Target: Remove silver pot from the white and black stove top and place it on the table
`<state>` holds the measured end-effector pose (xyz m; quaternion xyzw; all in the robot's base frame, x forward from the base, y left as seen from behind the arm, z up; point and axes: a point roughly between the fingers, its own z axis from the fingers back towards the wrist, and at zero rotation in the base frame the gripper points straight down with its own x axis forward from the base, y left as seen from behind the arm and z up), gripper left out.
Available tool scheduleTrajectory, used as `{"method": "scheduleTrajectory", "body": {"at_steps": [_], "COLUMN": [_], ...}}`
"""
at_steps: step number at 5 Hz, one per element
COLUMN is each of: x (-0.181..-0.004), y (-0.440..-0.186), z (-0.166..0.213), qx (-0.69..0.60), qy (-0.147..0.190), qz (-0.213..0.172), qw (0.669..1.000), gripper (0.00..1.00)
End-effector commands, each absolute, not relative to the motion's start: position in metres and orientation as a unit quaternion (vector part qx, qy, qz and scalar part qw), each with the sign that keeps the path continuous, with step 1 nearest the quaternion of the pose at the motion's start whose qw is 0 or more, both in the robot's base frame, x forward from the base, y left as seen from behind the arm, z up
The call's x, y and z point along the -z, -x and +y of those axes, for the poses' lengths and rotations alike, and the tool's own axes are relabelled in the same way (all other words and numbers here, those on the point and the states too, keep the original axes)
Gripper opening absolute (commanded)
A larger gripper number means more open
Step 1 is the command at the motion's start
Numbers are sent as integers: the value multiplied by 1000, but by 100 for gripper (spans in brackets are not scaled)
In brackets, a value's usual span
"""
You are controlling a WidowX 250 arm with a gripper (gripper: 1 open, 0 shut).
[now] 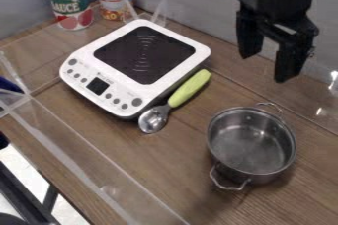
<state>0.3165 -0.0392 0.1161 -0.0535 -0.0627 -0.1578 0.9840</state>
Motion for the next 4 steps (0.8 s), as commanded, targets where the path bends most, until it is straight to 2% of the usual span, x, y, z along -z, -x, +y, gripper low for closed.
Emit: {"method": "scheduleTrajectory", "body": {"at_steps": [1,4], "x": [-131,-118], "y": [-313,-311], "z": [-33,-35], "qx": [146,140], "qy": [58,58], "qz": [-97,-104], "qw": [983,983], "gripper": [100,100]}}
